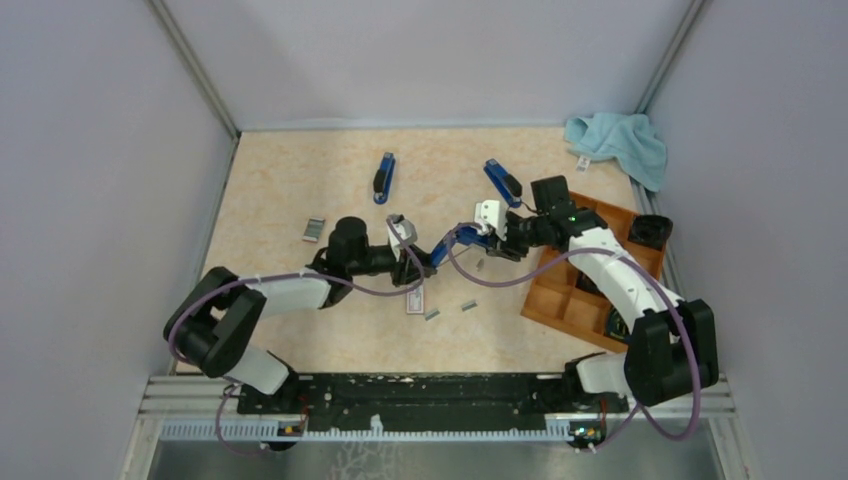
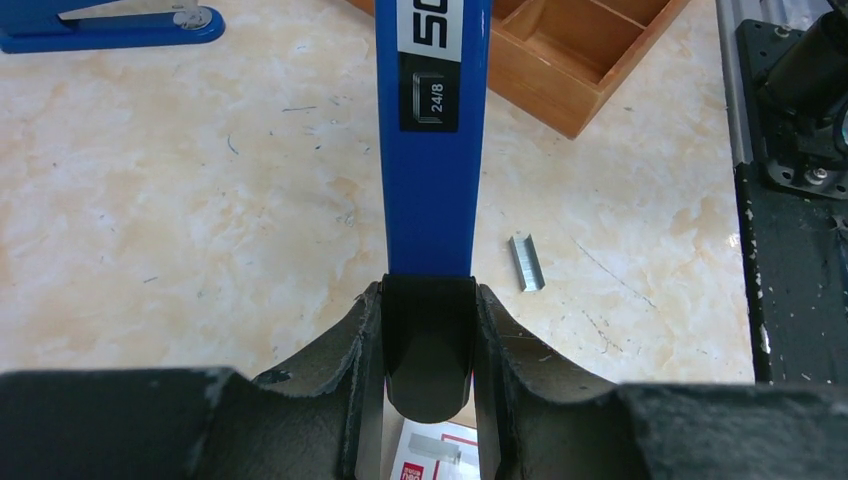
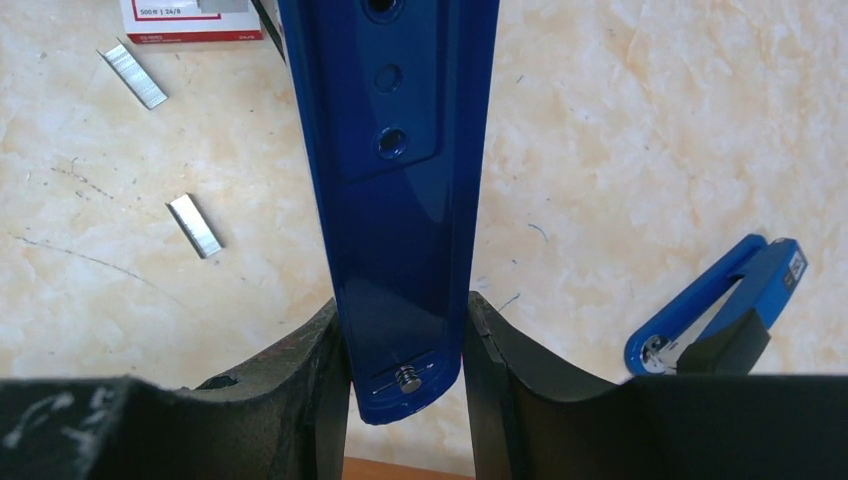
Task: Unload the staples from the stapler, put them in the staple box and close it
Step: Unload the staple at the center of the board.
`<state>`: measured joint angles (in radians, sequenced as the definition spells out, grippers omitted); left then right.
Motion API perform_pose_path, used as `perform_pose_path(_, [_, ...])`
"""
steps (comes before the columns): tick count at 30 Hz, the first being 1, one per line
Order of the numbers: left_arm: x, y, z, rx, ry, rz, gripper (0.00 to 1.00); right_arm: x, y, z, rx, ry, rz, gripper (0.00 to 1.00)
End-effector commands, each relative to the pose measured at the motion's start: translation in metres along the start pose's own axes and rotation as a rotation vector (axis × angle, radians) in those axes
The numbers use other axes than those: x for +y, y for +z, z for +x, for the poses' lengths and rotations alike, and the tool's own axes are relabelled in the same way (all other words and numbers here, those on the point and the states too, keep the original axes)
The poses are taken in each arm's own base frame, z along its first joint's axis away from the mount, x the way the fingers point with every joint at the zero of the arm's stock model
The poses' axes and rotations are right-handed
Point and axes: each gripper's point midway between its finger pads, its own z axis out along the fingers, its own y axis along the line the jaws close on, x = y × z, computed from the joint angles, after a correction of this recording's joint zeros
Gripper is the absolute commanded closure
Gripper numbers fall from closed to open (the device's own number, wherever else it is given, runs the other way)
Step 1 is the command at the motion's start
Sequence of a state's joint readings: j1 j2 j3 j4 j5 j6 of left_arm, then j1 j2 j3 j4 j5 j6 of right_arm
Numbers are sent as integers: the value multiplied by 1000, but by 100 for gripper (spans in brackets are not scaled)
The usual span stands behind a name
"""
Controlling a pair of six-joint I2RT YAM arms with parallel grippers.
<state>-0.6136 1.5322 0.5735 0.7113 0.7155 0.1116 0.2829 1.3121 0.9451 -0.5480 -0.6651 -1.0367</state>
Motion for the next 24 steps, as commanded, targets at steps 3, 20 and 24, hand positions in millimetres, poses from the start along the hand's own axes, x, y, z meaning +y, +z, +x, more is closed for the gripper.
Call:
perform_pose_path(3, [10,-15,3,73,73,-54,100,-34,-26,-11,30,-110,101,100])
perform_pose_path(20, [-68,-44,-115,-416,-383,152,100,47,-29,-143,-401,244,-261,100])
perform_pose_path(24, [-84,-49,-129,-484,-456,177,100,68,-37,-166,-526,397,-437,100])
